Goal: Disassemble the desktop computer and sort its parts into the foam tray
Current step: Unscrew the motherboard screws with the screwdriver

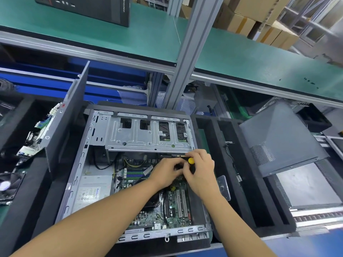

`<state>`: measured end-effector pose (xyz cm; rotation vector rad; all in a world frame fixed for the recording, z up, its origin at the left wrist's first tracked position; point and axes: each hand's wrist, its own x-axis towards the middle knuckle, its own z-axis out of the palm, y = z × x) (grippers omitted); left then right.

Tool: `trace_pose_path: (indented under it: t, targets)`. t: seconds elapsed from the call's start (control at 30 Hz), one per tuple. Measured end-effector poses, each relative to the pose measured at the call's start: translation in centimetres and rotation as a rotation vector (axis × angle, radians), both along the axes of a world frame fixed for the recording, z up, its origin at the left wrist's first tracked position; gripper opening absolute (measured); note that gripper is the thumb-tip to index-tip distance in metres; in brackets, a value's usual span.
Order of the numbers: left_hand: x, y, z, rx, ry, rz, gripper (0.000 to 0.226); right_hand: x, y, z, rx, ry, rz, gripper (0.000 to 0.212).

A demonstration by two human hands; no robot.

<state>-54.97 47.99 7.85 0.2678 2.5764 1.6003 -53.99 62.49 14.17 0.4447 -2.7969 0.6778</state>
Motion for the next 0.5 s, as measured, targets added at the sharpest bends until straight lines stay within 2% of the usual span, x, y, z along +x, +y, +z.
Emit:
trace_pose_path:
  t: [0.1, 0.23, 0.37, 0.5]
  targets:
    - [0.18, 0.09, -0.23, -0.030, 0.015, 0.004, 0.016, -0.02, -0.12, -0.11, -0.039, -0.023, -0.066, 0.024]
    - [0.14, 0.15, -0.32, -0.035, 0.075, -0.053, 0.026, 0.20, 0.00, -0.08, -0.049, -0.052, -0.008, 0.023]
    - [-0.10, 0.10, -0.68, -0.113, 0.077, -0.090, 0.012, 0.29, 0.11, 0.15, -0.054, -0.054, 0.022, 0.025]
    - [-0.18, 0.09, -0.31, -0.113, 0.049, -0.102, 0.011, 0.41, -0.07, 0.37, -0.026, -0.032, 0.044, 0.026]
